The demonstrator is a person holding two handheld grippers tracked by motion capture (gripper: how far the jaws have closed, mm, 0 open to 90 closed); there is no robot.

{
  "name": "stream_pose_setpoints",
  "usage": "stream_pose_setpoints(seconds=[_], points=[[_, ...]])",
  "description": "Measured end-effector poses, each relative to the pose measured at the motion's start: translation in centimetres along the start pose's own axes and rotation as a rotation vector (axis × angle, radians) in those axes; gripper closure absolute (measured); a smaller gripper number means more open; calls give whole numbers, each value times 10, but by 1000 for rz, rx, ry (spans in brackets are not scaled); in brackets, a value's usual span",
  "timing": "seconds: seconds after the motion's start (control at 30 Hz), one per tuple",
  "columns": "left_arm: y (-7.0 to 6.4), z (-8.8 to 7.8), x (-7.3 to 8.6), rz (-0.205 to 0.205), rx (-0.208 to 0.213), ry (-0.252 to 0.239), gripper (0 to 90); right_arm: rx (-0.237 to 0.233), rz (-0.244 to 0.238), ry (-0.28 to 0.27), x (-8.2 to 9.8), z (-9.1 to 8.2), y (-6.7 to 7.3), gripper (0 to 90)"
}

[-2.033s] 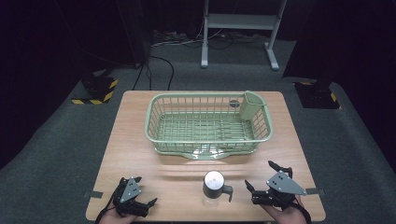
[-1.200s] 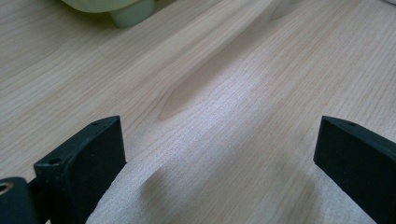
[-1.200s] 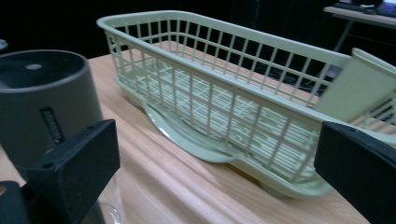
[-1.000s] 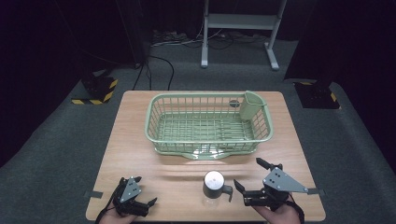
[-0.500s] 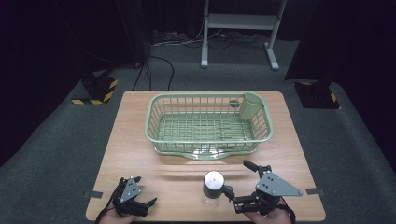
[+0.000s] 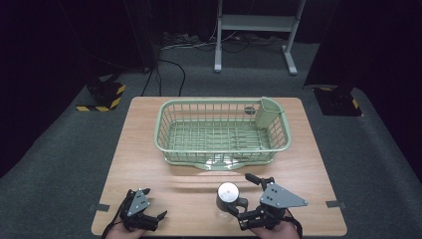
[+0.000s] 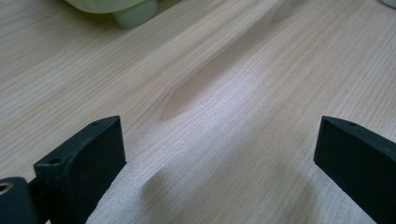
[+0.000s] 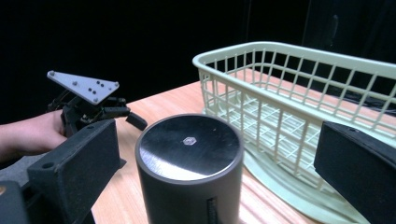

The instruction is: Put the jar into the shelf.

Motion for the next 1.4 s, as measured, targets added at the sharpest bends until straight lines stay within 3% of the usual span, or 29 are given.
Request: stream_pose_setpoints(seconds=[0.17,0.27,0.5,0.8,1.2,1.4], points=[[0,0,0,-2,7,-3,23,-18,9,-10,2,7,2,29],[0,0,-1,-17,7,-9,23,-40,2,2,5,13,5,83],[0,-1,0,-4,6,-3,23,-75,-8,18,9,17,8,197],[0,0,-1,-19,8,-6,23,-109,30,39,21,19,2,305],[0,0,-1,-20,11,-4,23,-107,-11,52,20,19,4,325],[0,-1,-1,-17,15,-7,23,-109,2,33,14,20,5,326]])
Point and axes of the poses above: each handheld gripper's, and its own axes: z roughly forward along the jaws, x roughly out of its underside, y roughly to its left, the point moved 6 cm from there along z, roughly forward along the jaws, and after that the axes turned 6 degrees about -x, right-handed, at the moved point
